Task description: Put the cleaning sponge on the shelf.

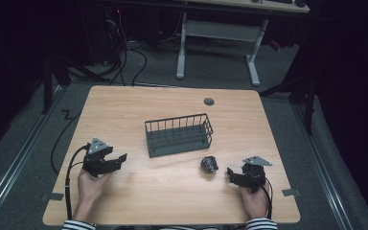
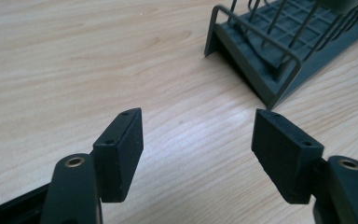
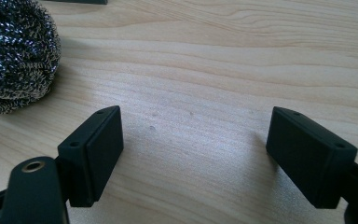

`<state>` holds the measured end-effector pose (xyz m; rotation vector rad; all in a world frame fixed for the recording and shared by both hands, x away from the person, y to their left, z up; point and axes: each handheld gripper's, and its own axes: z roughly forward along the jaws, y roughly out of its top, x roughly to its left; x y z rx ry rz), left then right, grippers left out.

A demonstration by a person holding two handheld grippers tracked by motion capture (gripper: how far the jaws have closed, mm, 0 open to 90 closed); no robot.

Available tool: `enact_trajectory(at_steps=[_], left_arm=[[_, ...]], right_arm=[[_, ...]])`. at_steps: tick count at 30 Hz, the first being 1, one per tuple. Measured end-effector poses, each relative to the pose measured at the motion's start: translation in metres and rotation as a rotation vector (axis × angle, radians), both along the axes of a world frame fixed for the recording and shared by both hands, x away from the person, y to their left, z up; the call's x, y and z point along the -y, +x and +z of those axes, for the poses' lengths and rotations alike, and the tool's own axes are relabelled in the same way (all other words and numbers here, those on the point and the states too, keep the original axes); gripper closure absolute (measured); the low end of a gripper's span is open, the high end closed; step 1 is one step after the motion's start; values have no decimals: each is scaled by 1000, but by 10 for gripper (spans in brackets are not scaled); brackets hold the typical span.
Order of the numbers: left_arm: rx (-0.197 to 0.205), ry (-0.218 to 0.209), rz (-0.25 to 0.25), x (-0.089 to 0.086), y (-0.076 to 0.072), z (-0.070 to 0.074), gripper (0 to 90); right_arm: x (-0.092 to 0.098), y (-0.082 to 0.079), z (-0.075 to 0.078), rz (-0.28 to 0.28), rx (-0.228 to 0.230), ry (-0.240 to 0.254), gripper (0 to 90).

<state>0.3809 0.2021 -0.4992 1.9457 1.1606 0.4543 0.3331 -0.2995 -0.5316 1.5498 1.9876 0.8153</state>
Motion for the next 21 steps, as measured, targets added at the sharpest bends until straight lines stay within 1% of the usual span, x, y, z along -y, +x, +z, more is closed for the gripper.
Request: enact_trajectory(at_steps=[1, 2, 3, 4, 5, 6, 8, 9, 15, 21], left_arm=[[-4, 5, 10, -1, -1, -5, 335], [-4, 5, 10, -1, -1, -5, 331], [-4, 16, 25, -2, -1, -9, 322], [-4, 16, 25, -2, -1, -9, 314], [-11, 21, 30, -3, -1, -14, 313], [-11, 18, 38, -3, -2, -16, 308], [-14, 23, 38, -3, -2, -17, 304], [-20, 34, 42, -3, -1, -21, 303], [-18, 53, 59, -3, -1, -27, 296], [-26, 70, 67, -4, -1, -32, 292]], right_arm=[[0, 0, 0, 0, 0, 0, 188], [0, 0, 0, 0, 0, 0, 188], [0, 0, 0, 0, 0, 0, 188], [0, 0, 0, 0, 0, 0, 188], [0, 0, 0, 0, 0, 0, 187], [0, 0, 0, 1, -1, 0, 187], [0, 0, 0, 2, -1, 1, 187], [0, 0, 0, 5, -1, 0, 186], [0, 0, 0, 5, 0, 1, 186], [0, 0, 0, 9, 0, 0, 186]])
